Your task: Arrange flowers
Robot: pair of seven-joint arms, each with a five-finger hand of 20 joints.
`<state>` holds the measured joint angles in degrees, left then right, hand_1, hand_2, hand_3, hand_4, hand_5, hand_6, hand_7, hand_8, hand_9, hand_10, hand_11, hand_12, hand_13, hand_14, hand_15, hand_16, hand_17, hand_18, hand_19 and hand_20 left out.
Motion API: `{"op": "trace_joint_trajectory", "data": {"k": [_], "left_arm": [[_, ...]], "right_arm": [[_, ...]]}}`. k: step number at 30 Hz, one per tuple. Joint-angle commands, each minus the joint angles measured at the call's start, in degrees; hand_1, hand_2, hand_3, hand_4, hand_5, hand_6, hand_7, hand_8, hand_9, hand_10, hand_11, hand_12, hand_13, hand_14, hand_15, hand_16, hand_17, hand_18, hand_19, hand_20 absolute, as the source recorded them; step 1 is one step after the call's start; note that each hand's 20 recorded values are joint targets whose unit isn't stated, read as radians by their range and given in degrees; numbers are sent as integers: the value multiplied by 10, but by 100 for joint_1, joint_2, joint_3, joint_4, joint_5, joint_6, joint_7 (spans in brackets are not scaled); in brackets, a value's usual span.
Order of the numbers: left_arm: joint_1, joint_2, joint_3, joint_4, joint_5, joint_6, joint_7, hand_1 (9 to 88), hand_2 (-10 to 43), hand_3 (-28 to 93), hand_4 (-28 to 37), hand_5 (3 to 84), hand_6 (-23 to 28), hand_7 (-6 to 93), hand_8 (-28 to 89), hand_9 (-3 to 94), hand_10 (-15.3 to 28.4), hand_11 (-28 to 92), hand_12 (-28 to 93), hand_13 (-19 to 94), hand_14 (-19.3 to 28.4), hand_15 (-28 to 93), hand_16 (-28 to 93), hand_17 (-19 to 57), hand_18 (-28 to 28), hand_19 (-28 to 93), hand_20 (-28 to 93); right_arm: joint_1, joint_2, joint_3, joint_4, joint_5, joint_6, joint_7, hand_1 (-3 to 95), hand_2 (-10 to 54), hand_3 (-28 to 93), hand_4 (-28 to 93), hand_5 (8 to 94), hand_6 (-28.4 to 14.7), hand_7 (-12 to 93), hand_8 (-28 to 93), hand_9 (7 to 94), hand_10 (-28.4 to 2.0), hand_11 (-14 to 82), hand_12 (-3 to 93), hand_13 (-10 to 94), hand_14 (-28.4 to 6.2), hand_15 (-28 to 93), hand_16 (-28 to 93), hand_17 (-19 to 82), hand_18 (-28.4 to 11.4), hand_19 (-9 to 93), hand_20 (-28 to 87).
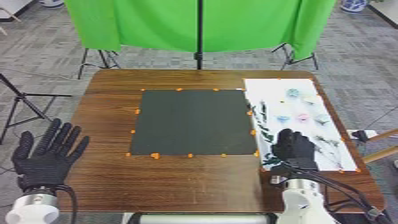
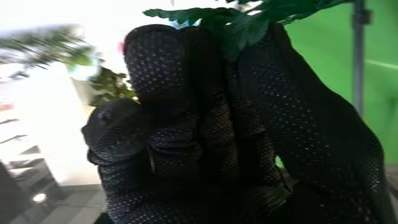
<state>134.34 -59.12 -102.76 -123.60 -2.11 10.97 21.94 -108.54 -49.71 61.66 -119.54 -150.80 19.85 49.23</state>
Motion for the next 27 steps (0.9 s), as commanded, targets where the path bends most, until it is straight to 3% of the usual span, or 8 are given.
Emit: {"op": "trace_joint_trajectory", "data": {"k": [1, 9, 11, 17, 19, 21, 23, 27], "left_arm": [[157, 17, -4, 6, -37, 58, 12, 216, 100, 748, -283, 405, 72, 129, -82, 351, 147, 206, 127, 263, 142, 345, -37, -59, 146, 334, 166], [106, 48, 61, 27, -6, 98, -43, 217, 100, 748, -283, 405, 73, 129, -82, 352, 148, 205, 127, 264, 144, 346, -37, -60, 147, 335, 167], [37, 27, 131, 61, -38, 97, -42, 217, 100, 747, -283, 405, 73, 128, -82, 352, 148, 205, 128, 264, 145, 346, -37, -60, 147, 336, 167], [-111, 56, 278, 162, 71, 194, -130, 218, 102, 744, -283, 405, 74, 128, -81, 352, 149, 204, 128, 264, 146, 346, -38, -61, 149, 338, 167], [-148, 11, 296, 188, 98, 154, -150, 217, 103, 743, -283, 405, 75, 126, -81, 352, 149, 203, 128, 264, 147, 346, -37, -62, 149, 339, 166], [-171, 58, 332, 192, 141, 202, -148, 218, 102, 743, -283, 405, 75, 125, -81, 351, 149, 201, 128, 263, 148, 344, -38, -62, 150, 339, 166], [-168, 110, 359, 200, 110, 174, -140, 219, 103, 743, -283, 404, 75, 125, -80, 351, 150, 201, 128, 263, 148, 343, -37, -63, 150, 340, 166], [-213, 170, 402, 223, 203, 98, -126, 224, 109, 744, -283, 404, 76, 123, -80, 351, 151, 200, 129, 263, 149, 344, -36, -63, 151, 341, 166]], "right_arm": [[1036, 148, -490, -224, 208, 198, -291, 675, -95, 654, -197, 713, -4, 497, 183, 854, -93, 163, 509, 829, -23, 391, 478, 501, -224, 914, 340], [2643, -322, -1696, 199, 978, -52, -731, 655, -95, 673, -174, 709, -4, 504, 184, 851, -88, 168, 511, 827, -23, 398, 476, 500, -223, 916, 342], [3072, -520, -2117, 450, 1201, -167, -820, 645, -95, 682, -164, 705, -6, 507, 187, 847, -89, 172, 518, 826, -25, 402, 480, 499, -224, 918, 343], [3950, -1160, -3115, 1260, 1877, -395, -684, 641, -95, 686, -160, 701, -9, 512, 184, 842, -93, 179, 522, 818, -30, 419, 475, 493, -227, 922, 345], [4103, -1324, -3296, 1470, 1893, -436, -676, 642, -95, 685, -161, 702, -11, 512, 184, 841, -94, 182, 521, 815, -31, 426, 470, 492, -229, 922, 344], [4249, -1489, -3443, 1638, 1900, -421, -724, 642, -95, 686, -160, 703, -12, 511, 183, 840, -96, 184, 519, 814, -31, 429, 467, 493, -229, 922, 342], [4425, -1629, -3598, 1786, 2028, -437, -832, 643, -95, 685, -160, 702, -12, 511, 183, 838, -97, 187, 519, 813, -32, 433, 464, 493, -229, 923, 341], [4634, -1961, -3757, 2039, 2231, -596, -863, 642, -95, 688, -159, 693, -16, 521, 186, 830, -103, 196, 523, 803, -35, 447, 463, 487, -230, 923, 339]]}}
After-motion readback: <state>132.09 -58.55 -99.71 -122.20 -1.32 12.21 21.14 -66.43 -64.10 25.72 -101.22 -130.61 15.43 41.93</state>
